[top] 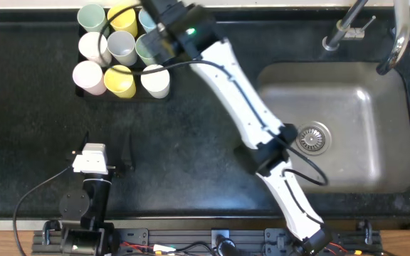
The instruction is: Store Cups
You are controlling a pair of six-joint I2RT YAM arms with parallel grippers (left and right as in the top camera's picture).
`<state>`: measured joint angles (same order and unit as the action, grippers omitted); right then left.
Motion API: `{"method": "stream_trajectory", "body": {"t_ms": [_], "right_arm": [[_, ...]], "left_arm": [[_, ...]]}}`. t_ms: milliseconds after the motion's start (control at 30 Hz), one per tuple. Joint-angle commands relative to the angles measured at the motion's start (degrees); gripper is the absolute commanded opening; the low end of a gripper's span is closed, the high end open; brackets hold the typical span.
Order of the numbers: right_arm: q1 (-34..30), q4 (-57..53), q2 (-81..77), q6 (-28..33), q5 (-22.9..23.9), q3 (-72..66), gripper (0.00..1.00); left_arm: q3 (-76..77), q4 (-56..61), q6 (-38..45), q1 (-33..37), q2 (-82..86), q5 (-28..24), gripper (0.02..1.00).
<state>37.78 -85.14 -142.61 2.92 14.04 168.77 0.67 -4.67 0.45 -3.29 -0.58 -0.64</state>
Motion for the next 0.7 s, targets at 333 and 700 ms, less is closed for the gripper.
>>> {"method": "stream_trajectory", "body": {"t_ms": [333,700], "right_arm": [[-23.5,-6.9,47.8,-7.9,6.8,-38.6,0.998],[-37.9,48.6,112.4,-10.3,-3.3,-117.2,0.998]], "left_arm": [[-0.2,-0.1,1.1,-0.2,0.4,0.3,0.998],[-0.2,-0.1,1.1,-0.2,0.4,0.3,0.998]]}}
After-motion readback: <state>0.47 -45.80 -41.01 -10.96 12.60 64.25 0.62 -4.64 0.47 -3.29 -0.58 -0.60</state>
